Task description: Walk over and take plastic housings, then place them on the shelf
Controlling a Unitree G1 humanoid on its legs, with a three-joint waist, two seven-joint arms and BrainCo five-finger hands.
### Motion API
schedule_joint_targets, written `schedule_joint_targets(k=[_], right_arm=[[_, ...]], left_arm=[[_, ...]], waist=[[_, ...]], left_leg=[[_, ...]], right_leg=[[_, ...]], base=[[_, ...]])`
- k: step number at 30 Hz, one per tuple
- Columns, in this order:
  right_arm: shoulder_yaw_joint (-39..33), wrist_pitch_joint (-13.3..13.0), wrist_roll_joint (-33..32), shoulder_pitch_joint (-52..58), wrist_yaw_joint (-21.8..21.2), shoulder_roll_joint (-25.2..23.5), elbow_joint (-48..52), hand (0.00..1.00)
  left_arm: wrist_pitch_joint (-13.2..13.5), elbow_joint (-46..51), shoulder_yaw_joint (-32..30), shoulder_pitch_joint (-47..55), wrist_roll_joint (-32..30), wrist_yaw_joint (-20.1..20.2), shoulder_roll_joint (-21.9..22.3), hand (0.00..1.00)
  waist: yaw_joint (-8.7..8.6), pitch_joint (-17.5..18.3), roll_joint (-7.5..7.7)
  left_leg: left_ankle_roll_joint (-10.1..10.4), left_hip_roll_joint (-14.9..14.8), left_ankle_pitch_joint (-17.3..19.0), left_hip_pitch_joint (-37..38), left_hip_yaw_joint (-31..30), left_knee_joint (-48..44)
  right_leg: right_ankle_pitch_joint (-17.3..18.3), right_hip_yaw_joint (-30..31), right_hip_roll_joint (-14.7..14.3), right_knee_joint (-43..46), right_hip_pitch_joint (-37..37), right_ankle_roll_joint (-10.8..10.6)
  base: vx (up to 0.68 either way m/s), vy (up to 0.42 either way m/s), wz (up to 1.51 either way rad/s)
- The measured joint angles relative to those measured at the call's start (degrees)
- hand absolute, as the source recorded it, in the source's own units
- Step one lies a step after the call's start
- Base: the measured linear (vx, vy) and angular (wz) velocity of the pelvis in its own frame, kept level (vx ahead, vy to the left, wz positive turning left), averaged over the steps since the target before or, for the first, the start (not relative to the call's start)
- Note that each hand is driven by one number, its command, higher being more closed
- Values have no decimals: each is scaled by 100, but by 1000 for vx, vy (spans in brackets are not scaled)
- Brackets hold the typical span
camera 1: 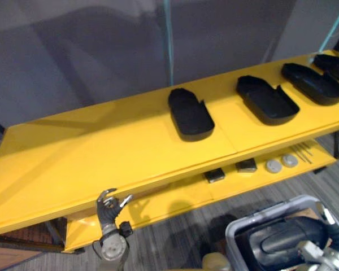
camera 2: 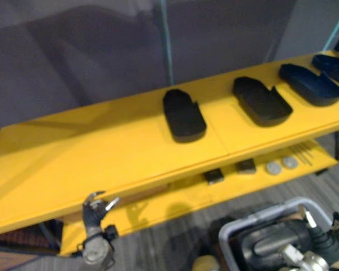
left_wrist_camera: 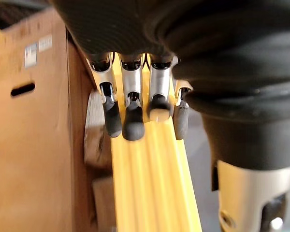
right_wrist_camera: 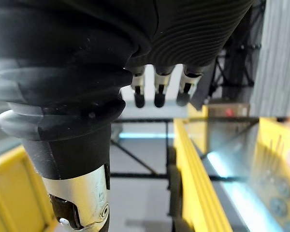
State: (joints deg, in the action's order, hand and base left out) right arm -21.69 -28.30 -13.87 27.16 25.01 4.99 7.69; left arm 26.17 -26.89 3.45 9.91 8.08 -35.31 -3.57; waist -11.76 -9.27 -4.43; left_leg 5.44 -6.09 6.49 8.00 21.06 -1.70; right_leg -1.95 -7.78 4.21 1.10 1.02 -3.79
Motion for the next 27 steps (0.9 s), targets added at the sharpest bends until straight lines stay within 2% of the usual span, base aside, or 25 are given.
schedule_joint_targets(k=[2, 8, 11, 13, 15, 19, 23, 24, 25, 27], right_arm=[[21, 19, 0, -137, -1, 59, -60, 0], [44, 338, 6, -275, -7, 145, -141, 0], [44, 487, 4, -319, -24, 183, -140, 0], [30, 609, 3, -404, -78, 226, -137, 0], [32, 697, 4, -496, -157, 287, -126, 0], [30, 888, 6, -594, -269, 431, -119, 0], [-52, 924, 3, -589, -372, 449, -119, 0], [-81, 924, 2, -585, -392, 449, -120, 0], [-102, 923, 1, -559, -391, 448, -128, 0], [-138, 922, -1, -469, -385, 439, -175, 0]], left_arm=[[8, -136, -263, -36, 54, -4, 66, 0], [110, -350, -846, -91, 221, 21, 59, 0], [107, -383, -1129, -92, 539, 454, -2, 0], [-52, -385, -1303, -96, 602, 982, -125, 0], [-257, -384, -1411, -101, 606, 1216, -252, 0], [-670, -392, -1580, -172, 792, 1140, -454, 0], [-745, -540, -1835, -286, 1206, 651, -485, 0], [-727, -633, -2013, -292, 1395, 325, -495, 0], [-728, -1166, -2252, -316, 1593, -62, -482, 0], [-542, -1902, -2603, -274, 1857, -671, -362, 0]], waist=[[11, -2, -27], [28, -3, -27], [85, -6, -33], [151, -14, -47], [155, -48, -91], [125, -86, -158], [38, -88, -156], [-1, -92, -150], [-18, -100, -138], [-4, -154, -61]], left_leg=[[2, -28, -1, 71, -43, 13], [15, -35, -9, 100, -282, 34], [15, -36, -9, 112, -327, 36], [15, -35, -9, 117, -337, 35], [15, -31, -9, 173, -343, 40], [3, -30, 0, 206, -329, 38], [0, -31, 3, 205, -329, 34], [-1, -32, 4, 205, -329, 35], [-2, -31, 4, 203, -329, 38], [-2, -28, 4, 198, -346, 44]], right_leg=[[60, -55, -21, 13, 87, 19], [207, -302, -6, 76, 198, 10], [263, -322, 1, 114, 224, -10], [289, -334, 5, 126, 232, -10], [306, -341, 12, 130, 284, -13], [335, -340, 17, 134, 301, -16], [346, -347, 18, 131, 303, -19], [347, -353, 17, 129, 303, -20], [348, -355, 16, 119, 302, -21], [352, -387, 17, 109, 311, -25]], base=[[33, -19, 14], [37, -19, 20], [38, -1, 9], [35, -7, 3], [0, 0, 0], [-3, -1, -1], [0, 0, 0], [0, 0, 0], [0, 0, 0], [23, -9, 10]])
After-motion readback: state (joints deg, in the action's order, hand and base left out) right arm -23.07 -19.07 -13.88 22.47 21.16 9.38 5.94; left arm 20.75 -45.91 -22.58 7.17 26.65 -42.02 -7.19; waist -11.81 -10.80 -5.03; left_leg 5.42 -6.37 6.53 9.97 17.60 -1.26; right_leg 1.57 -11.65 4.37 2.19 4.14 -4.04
